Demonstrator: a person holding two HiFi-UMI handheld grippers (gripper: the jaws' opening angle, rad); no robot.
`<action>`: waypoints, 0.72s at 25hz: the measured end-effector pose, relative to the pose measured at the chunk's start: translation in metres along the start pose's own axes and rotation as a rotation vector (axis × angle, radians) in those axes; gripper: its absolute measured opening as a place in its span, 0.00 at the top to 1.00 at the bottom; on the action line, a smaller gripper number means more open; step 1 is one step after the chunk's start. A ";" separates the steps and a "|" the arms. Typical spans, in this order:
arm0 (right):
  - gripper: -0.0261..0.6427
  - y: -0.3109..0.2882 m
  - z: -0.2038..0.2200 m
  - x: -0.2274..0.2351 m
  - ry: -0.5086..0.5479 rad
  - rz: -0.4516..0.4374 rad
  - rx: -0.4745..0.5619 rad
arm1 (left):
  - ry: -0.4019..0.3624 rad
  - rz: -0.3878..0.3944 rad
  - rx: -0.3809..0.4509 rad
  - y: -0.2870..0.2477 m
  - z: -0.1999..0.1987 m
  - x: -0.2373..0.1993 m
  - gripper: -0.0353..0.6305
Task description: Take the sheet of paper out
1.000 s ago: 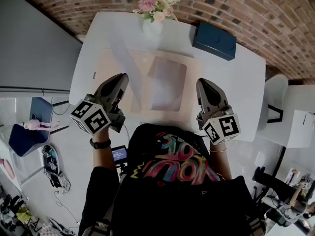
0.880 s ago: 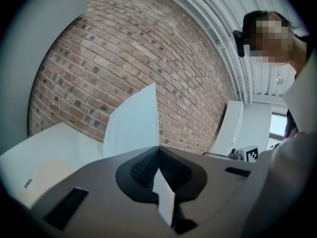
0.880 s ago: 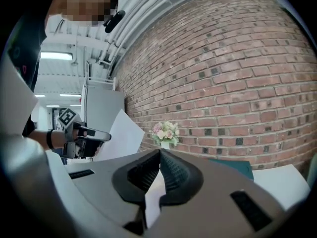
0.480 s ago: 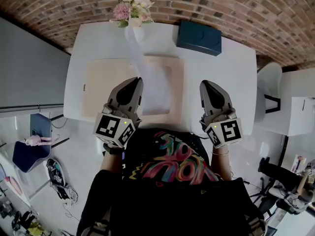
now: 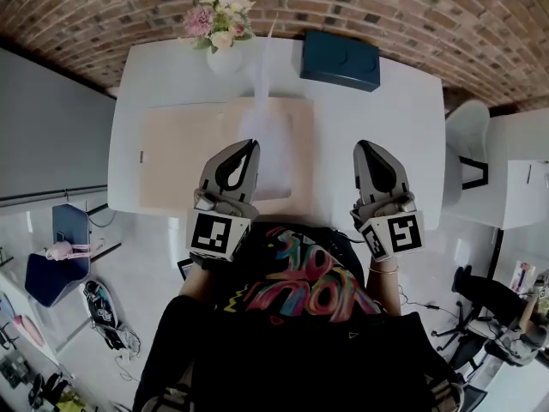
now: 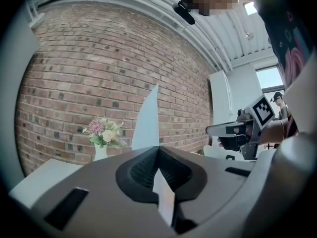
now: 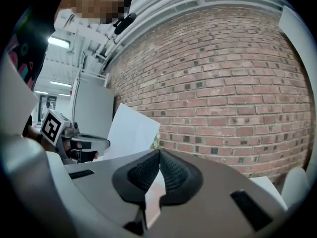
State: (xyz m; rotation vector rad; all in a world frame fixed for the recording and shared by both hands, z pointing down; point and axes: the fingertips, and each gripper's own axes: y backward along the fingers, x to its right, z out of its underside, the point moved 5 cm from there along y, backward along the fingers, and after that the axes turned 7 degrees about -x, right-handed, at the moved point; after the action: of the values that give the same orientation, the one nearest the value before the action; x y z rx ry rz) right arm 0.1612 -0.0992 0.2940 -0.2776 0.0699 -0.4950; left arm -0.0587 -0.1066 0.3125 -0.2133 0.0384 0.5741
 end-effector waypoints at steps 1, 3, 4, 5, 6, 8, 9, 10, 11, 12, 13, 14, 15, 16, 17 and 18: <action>0.94 0.001 0.001 0.000 0.003 -0.001 0.000 | 0.001 -0.001 -0.003 0.000 0.001 0.000 0.91; 0.94 0.002 0.001 0.000 0.003 -0.004 0.009 | 0.001 -0.001 -0.015 0.000 0.004 -0.001 0.91; 0.94 0.003 0.001 -0.001 0.002 -0.008 0.017 | 0.004 -0.001 -0.018 0.000 0.005 -0.002 0.91; 0.94 0.003 0.000 -0.002 0.001 -0.015 0.029 | 0.007 -0.002 -0.020 0.000 0.005 -0.003 0.91; 0.94 0.002 -0.001 -0.003 0.000 -0.022 0.040 | 0.009 -0.003 -0.018 0.000 0.005 -0.004 0.91; 0.94 0.002 -0.001 -0.004 0.008 -0.028 0.043 | 0.010 -0.005 -0.013 0.000 0.003 -0.006 0.91; 0.94 0.002 0.000 -0.004 0.012 -0.032 0.043 | 0.009 -0.007 -0.014 0.001 0.003 -0.006 0.91; 0.94 0.002 0.000 -0.004 0.015 -0.036 0.040 | 0.005 -0.007 -0.022 0.001 0.004 -0.006 0.91; 0.94 0.002 0.001 -0.004 0.019 -0.037 0.034 | -0.005 -0.006 -0.038 0.002 0.007 -0.007 0.91; 0.94 0.002 0.002 -0.004 0.022 -0.035 0.027 | -0.018 -0.004 -0.059 0.004 0.010 -0.007 0.91; 0.94 0.001 0.003 -0.003 0.024 -0.034 0.023 | -0.028 -0.003 -0.077 0.005 0.014 -0.008 0.91; 0.94 0.001 0.004 -0.003 0.028 -0.031 0.019 | -0.032 -0.004 -0.087 0.006 0.016 -0.008 0.91; 0.94 0.000 0.005 -0.002 0.031 -0.029 0.016 | -0.031 -0.006 -0.092 0.006 0.017 -0.008 0.91; 0.94 0.000 0.006 -0.002 0.033 -0.028 0.016 | -0.029 -0.009 -0.094 0.006 0.018 -0.009 0.91; 0.94 -0.001 0.006 -0.003 0.036 -0.029 0.016 | -0.027 -0.011 -0.096 0.007 0.018 -0.009 0.91; 0.94 -0.002 0.006 -0.003 0.039 -0.032 0.015 | -0.025 -0.012 -0.095 0.007 0.018 -0.009 0.91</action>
State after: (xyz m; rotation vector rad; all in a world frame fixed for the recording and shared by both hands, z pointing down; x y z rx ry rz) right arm 0.1582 -0.0974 0.3003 -0.2542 0.0998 -0.5328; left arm -0.0707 -0.1019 0.3294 -0.2986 -0.0149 0.5674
